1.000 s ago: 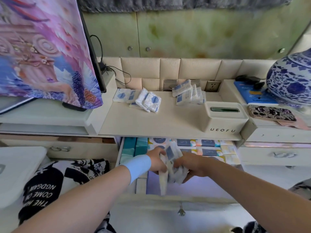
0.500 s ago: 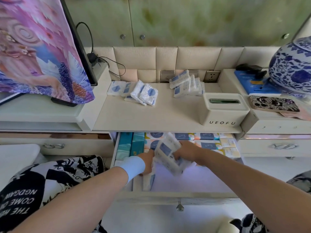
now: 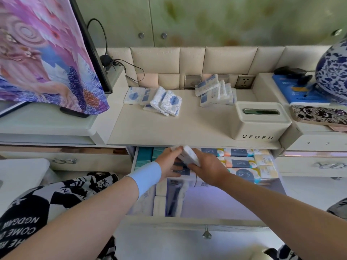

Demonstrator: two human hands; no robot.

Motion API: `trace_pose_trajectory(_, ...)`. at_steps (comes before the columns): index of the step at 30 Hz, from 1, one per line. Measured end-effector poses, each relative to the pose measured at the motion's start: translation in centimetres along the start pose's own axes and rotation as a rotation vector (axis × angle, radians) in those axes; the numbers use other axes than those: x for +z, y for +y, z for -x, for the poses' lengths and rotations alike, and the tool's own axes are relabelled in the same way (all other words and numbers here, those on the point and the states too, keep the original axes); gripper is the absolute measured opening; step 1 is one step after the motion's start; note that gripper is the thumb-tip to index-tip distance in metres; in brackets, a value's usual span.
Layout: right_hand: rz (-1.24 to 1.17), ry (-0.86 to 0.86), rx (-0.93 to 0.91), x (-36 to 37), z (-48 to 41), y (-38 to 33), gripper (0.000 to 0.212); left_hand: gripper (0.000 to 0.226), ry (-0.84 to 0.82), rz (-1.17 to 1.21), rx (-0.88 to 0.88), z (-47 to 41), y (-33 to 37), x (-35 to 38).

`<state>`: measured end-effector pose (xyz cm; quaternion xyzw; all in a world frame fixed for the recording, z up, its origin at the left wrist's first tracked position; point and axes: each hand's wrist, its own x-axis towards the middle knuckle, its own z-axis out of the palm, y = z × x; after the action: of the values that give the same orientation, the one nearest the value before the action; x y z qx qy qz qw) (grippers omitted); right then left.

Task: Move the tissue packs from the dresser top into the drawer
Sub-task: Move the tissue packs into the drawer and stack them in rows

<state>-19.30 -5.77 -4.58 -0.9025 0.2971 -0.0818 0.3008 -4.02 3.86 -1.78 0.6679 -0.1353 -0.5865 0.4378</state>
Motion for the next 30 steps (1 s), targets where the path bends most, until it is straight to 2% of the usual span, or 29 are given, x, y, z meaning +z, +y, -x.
trace_pose_trajectory(4,-0.454,-0.111,0.258,-0.9,-0.7,-0.3,0.020,0.035,0.099,-0.025,0.017,-0.6,-0.5,-0.6)
trace_pose_trajectory(6,-0.681,-0.125,0.425,-1.7,-1.1,-0.2,0.023,0.039,0.169,-0.112,0.018,-0.9,-0.5,-0.9)
trace_pose_trajectory(9,-0.777,-0.074,0.606,-3.2,-1.2,0.0,0.027,0.038,0.193,-0.220,0.035,-1.1,-0.3,-1.1)
trace_pose_trajectory(12,-0.730,-0.123,0.714,-4.9,-0.6,0.5,0.022,0.036,0.234,-0.354,0.042,-1.8,-0.3,-1.0)
trace_pose_trajectory(15,-0.498,-0.309,0.704,-6.3,0.4,1.5,0.023,0.035,0.295,-0.471,0.045,-2.0,0.0,-1.0)
trace_pose_trajectory(18,-0.247,-0.548,0.680,-6.9,1.3,1.7,0.022,0.044,0.377,-0.571,0.058,-2.1,0.7,-1.3)
trace_pose_trajectory(21,-0.005,-0.716,0.615,-5.8,2.1,1.4,0.019,0.044,0.420,-0.591,0.076,-2.2,1.3,-1.9)
trace_pose_trajectory(26,-0.023,-0.725,0.641,-1.5,3.0,1.0,0.037,0.039,0.404,-0.551,0.104,-1.6,1.5,-2.0)
trace_pose_trajectory(30,-0.123,-0.653,0.698,1.3,3.0,0.5,0.036,0.034,0.352,-0.546,0.132,-1.0,1.2,-1.8)
